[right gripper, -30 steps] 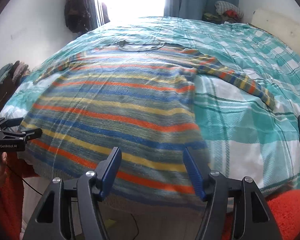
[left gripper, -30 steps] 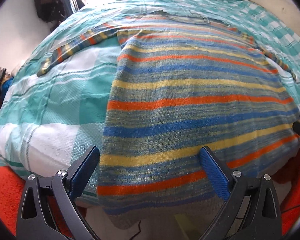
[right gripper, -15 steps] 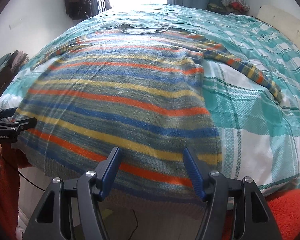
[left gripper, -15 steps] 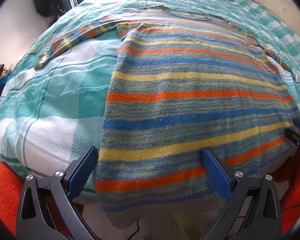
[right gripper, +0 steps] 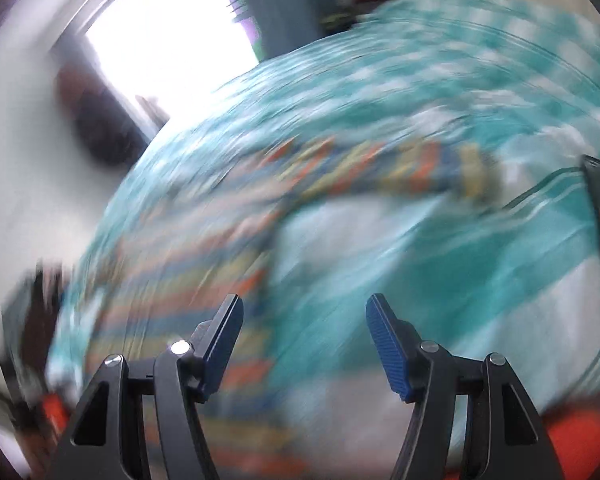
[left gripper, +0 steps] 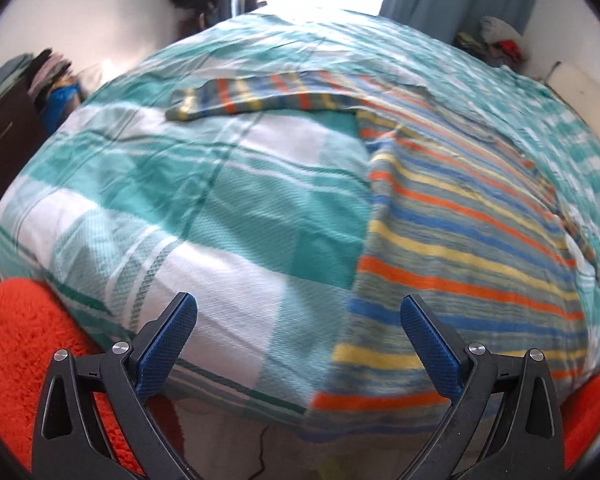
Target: Fold small clothes
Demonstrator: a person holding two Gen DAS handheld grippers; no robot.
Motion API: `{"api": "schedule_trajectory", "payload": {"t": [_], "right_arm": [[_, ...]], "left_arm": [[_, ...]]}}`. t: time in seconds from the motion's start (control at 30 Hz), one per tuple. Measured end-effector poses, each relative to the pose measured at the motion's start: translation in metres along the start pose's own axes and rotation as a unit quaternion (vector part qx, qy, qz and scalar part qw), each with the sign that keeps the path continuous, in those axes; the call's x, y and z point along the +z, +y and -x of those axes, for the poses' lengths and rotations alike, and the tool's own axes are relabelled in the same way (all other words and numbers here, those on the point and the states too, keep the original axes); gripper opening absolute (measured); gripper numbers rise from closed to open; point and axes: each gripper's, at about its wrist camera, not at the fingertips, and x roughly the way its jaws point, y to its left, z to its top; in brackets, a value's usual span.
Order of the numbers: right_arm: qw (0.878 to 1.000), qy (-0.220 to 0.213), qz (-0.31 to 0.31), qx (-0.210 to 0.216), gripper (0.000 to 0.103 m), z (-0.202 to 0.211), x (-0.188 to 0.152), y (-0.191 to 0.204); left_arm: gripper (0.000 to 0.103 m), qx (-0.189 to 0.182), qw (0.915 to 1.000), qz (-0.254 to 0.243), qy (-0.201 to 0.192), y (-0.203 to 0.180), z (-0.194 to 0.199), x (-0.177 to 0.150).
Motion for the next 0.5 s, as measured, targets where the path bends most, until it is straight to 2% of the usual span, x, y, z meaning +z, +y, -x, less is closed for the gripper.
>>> {"api": "schedule_trajectory", "payload": {"t": [0.07, 0.13, 0.2, 0.33, 0.43, 0.5], "right_arm": [[0.996, -0.01, -0.085, -0.029, 0.064, -0.01, 0.044, -0.06], [0.988, 0.009, -0.149, -0.04, 0.064, -0.023, 0.067, -0.102], [0.978, 0.031, -0.204, -0.022, 0.064, -0.039, 0.079, -0.134], [0.974, 0.053, -0.22, 0.016, 0.062, -0.068, 0.091, -0.147], [0.974, 0.073, -0.213, 0.011, 0.051, -0.089, 0.094, -0.143], [0.97, 0.08, -0.23, 0.008, 0.048, -0.101, 0.093, -0.145]], "left_arm": [[0.102, 0.004, 1.0, 0.0, 0.004, -0.001, -0.004, 0.0], [0.102, 0.009, 0.9999, -0.006, 0.003, -0.003, -0.005, -0.001], [0.102, 0.015, 0.9998, -0.014, 0.003, -0.005, -0.006, -0.001], [0.102, 0.035, 0.9987, -0.035, 0.012, -0.012, -0.014, -0.005], [0.102, 0.047, 0.9977, -0.045, 0.014, -0.016, -0.018, -0.007], [0.102, 0.05, 0.9976, -0.046, 0.015, -0.017, -0.019, -0.007]]}}
